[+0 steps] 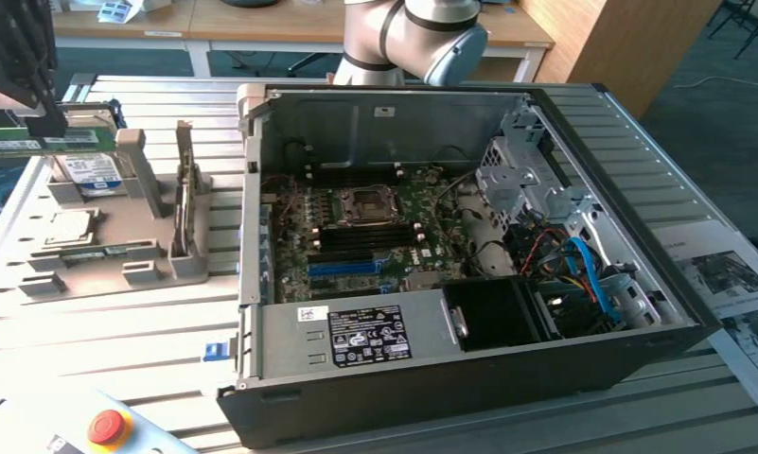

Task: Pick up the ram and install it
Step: 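Pick up the ram and move it above insertion slot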

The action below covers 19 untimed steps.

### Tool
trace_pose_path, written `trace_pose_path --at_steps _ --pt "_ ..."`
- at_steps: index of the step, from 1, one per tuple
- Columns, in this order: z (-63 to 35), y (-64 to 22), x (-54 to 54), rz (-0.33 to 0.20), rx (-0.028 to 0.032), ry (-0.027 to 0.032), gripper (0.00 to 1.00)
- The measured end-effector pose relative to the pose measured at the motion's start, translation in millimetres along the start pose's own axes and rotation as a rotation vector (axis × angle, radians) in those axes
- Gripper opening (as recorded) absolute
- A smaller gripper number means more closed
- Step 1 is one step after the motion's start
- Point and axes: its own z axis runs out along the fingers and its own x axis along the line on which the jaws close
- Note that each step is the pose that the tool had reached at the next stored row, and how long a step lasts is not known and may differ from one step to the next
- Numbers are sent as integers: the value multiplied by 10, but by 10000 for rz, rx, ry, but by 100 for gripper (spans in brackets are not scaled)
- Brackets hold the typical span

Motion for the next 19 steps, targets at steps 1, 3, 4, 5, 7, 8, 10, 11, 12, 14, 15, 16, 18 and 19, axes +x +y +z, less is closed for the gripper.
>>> trace_pose_path --at_steps 1,3,4,5,7,8,10,11,12,14,15,16,18,19 --pt "-1 -21 1 0 -1 1 12" --pt "-3 -65 1 0 -3 0 12" --pt "-4 -86 1 0 -4 0 12" --pt "-5 -107 2 -1 -5 0 12" --pt "-7 -152 2 0 -8 -1 12" --pt "-9 -172 2 1 -10 0 12" --pt "-11 -214 3 1 -14 0 12" --pt "-12 -235 3 1 -16 0 12" --pt "-13 -257 3 1 -17 0 12" --pt "-15 -301 4 0 -22 0 12" --pt "-16 -323 4 1 -24 -1 12" --pt "-17 -344 4 0 -28 0 12" --pt "-20 -387 5 0 -35 0 12" --pt "-21 -410 5 1 -40 0 12"
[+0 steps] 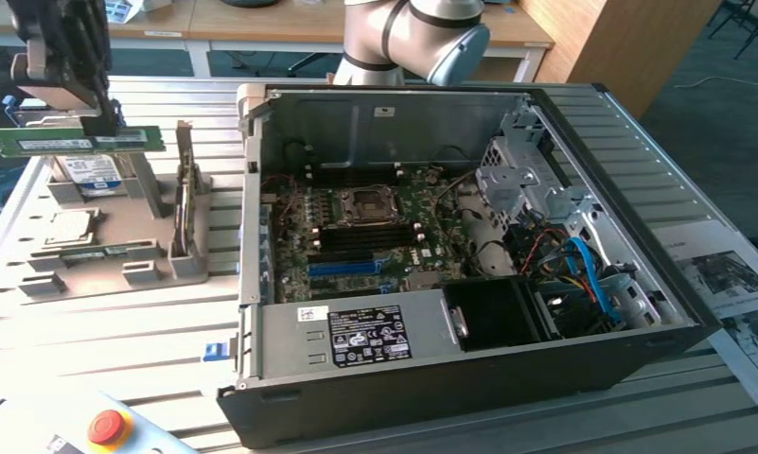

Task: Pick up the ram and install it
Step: 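Pick up the ram and move it above insertion slot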

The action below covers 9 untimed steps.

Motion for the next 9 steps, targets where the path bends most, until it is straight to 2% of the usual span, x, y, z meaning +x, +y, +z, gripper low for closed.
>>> trace_pose_path --at_steps 9 --pt "-10 -176 2 0 -40 -1 12"
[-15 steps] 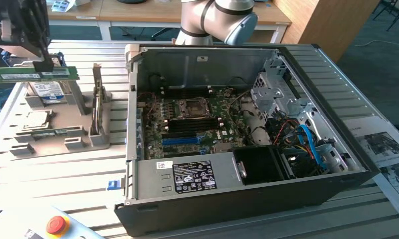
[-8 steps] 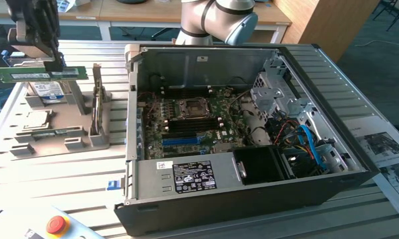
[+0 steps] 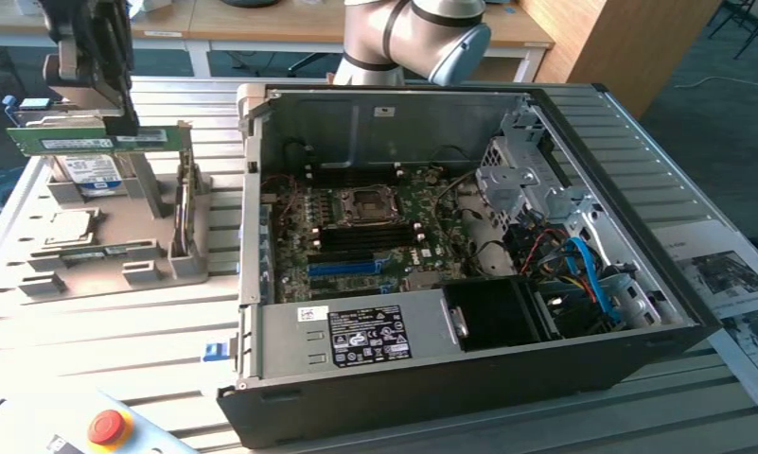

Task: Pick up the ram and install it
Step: 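Pick up the ram and move it above insertion slot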

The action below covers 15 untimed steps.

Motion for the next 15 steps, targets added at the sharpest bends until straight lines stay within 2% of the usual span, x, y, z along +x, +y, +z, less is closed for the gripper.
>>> trace_pose_path --at_steps 15 --pt "-16 -267 3 0 -67 -1 12"
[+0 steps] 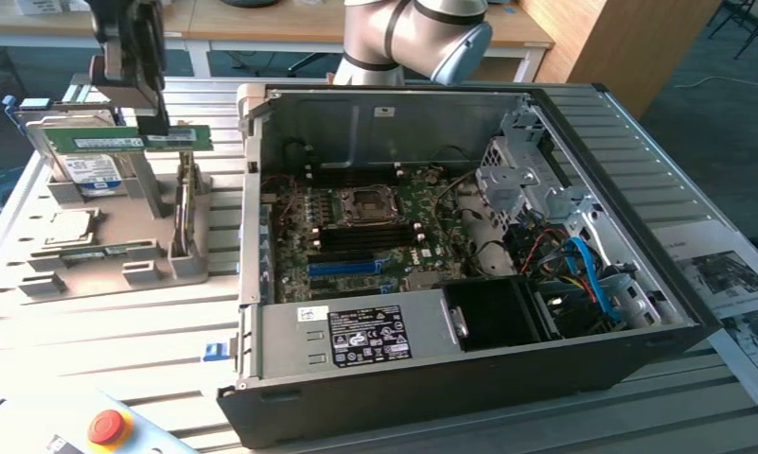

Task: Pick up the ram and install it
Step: 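Pick up the ram and move it above insertion slot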

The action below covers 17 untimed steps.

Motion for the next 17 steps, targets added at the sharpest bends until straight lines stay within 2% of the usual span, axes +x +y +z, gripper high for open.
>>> trace_pose_path --at_steps 17 --pt "-20 -292 3 2 -88 -1 12"
